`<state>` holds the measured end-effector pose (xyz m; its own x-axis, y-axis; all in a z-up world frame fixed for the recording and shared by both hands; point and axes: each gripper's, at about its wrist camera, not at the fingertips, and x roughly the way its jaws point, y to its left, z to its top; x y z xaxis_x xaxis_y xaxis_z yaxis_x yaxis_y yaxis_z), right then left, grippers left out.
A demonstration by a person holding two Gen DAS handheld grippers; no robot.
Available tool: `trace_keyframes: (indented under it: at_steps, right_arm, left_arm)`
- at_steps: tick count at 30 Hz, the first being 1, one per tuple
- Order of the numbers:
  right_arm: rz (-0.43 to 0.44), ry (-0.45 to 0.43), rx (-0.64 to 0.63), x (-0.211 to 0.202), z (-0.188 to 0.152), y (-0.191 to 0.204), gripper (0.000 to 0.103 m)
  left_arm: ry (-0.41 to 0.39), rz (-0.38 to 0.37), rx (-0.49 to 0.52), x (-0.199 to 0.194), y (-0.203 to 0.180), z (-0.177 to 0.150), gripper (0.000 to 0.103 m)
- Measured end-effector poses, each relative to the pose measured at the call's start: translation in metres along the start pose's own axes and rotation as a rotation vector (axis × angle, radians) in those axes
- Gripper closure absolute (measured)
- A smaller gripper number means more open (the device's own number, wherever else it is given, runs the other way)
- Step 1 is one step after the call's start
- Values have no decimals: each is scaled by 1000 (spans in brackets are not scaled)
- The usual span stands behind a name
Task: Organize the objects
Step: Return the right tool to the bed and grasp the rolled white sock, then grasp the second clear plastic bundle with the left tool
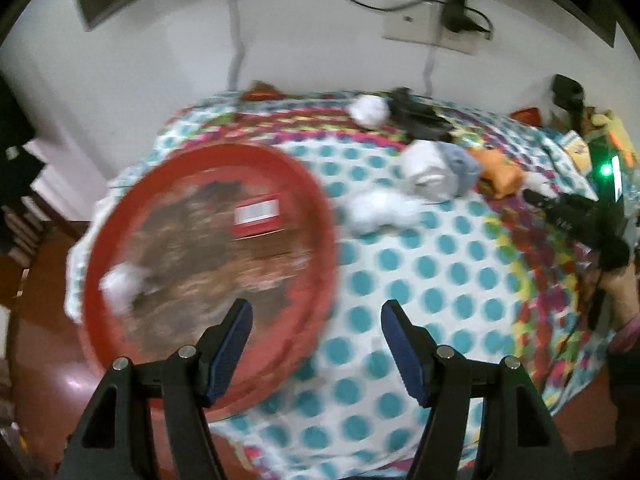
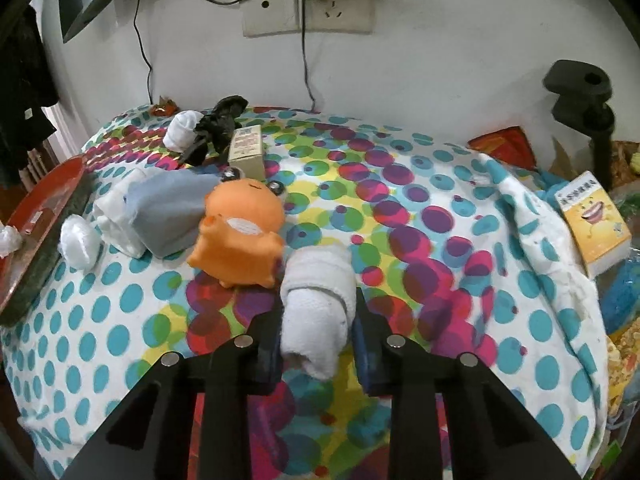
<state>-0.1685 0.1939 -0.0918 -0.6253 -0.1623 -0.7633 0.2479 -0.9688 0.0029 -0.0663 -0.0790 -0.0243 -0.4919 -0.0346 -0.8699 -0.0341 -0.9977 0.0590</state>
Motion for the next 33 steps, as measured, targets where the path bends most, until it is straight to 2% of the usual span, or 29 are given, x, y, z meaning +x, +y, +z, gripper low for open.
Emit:
trace_keyframes:
  at_steps: [6, 10, 12, 15, 17, 21, 25, 27, 33]
  right_arm:
    - [6, 14, 11, 3, 0, -3, 76]
    - [19, 19, 19, 4, -1, -4, 73]
    - [26, 19, 27, 5, -2, -5, 73]
    - [32, 24, 35, 6, -2, -6, 72]
    - [32, 24, 36, 6, -3, -6, 72]
    - [34, 24, 37, 6, -3, -7, 71]
    - [35, 24, 38, 6, -3, -6, 71]
    - [34, 24, 37, 6, -3, -7, 71]
    - [31, 25, 36, 7, -3, -7, 71]
  left_arm:
    - [41, -84, 38, 28, -34, 34, 34]
    - [73, -99, 68, 48, -42, 55, 34]
    - [114, -86, 93, 60, -43, 66, 34]
    - [138, -83, 192, 72, -47, 77, 34]
    - [151, -88, 294, 77, -52, 80, 34]
    - [141, -66, 455, 83, -56, 80, 34]
    - [186, -85, 512, 97, -55, 87, 34]
    - [200, -68, 530, 105, -55, 91, 34]
    - [259, -107, 593, 125, -60, 93, 34]
